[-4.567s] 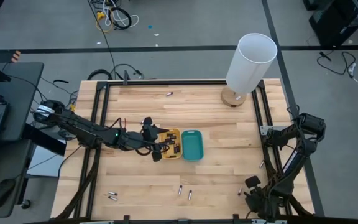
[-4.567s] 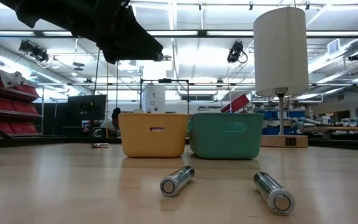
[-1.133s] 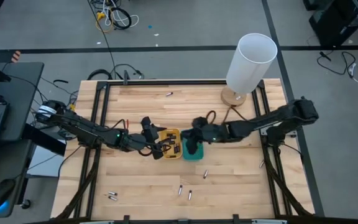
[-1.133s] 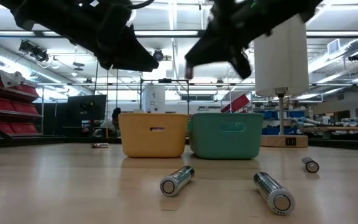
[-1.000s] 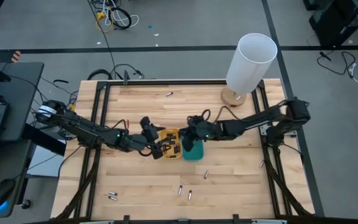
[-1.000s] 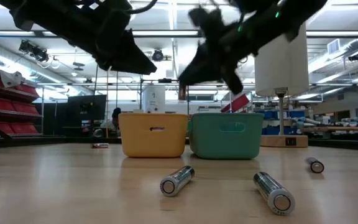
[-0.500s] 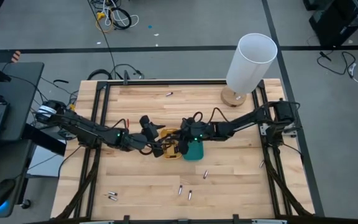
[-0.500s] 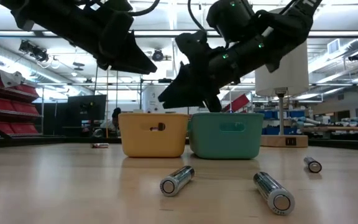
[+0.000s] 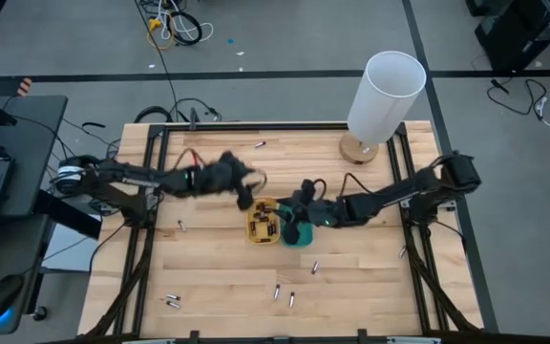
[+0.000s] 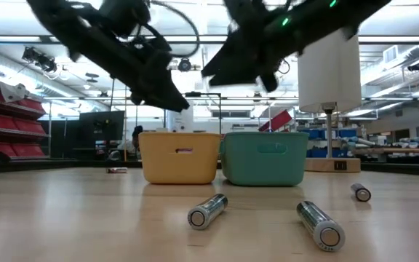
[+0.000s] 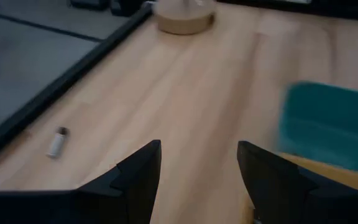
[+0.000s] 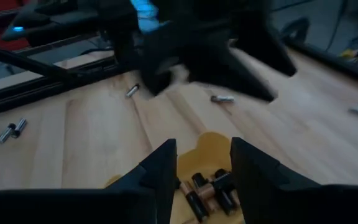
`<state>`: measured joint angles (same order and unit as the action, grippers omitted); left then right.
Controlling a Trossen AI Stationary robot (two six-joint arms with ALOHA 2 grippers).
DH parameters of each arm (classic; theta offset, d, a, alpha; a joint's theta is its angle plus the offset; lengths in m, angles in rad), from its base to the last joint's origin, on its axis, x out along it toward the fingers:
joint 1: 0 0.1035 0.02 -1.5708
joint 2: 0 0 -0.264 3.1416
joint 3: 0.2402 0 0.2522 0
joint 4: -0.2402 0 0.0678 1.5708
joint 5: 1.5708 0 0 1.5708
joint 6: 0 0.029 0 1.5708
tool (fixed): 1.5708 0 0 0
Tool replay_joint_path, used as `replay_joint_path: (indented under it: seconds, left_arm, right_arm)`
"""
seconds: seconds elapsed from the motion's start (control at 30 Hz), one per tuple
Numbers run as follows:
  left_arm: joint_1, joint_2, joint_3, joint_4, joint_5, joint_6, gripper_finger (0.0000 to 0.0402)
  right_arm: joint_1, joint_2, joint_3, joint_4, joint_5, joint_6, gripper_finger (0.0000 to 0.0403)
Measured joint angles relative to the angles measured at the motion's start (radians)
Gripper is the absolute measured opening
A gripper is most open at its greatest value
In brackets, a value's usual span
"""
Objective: Sort batteries
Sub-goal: Put the silver battery into the green bin
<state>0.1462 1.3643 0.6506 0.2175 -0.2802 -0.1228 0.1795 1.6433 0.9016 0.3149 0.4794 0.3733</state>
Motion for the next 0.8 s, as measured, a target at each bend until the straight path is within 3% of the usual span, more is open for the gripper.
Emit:
replay_joint_path:
  seconds: [0.23, 0.37, 0.67, 0.8]
  left_arm:
    - [0.32, 0.031, 0.121, -0.114, 0.275, 0.17, 0.0227]
    - [0.437, 0.115, 0.183, -0.134, 0.428, 0.316, 0.0227]
    - [0.51, 0.4, 0.34, -0.158, 0.454, 0.381, 0.022]
    - [0.536, 0.508, 0.493, -0.29, 0.473, 0.38, 0.021]
  right_arm:
    - [0.1, -0.11, 0.0, -0.211, 0.22, 0.056, 0.0137]
    - [0.116, -0.147, -0.007, -0.395, 0.302, 0.168, 0.0135]
    - [0.134, -0.176, -0.155, -0.444, 0.324, 0.39, 0.0134]
    - [0.142, -0.179, -0.232, -0.427, 0.323, 0.492, 0.0135]
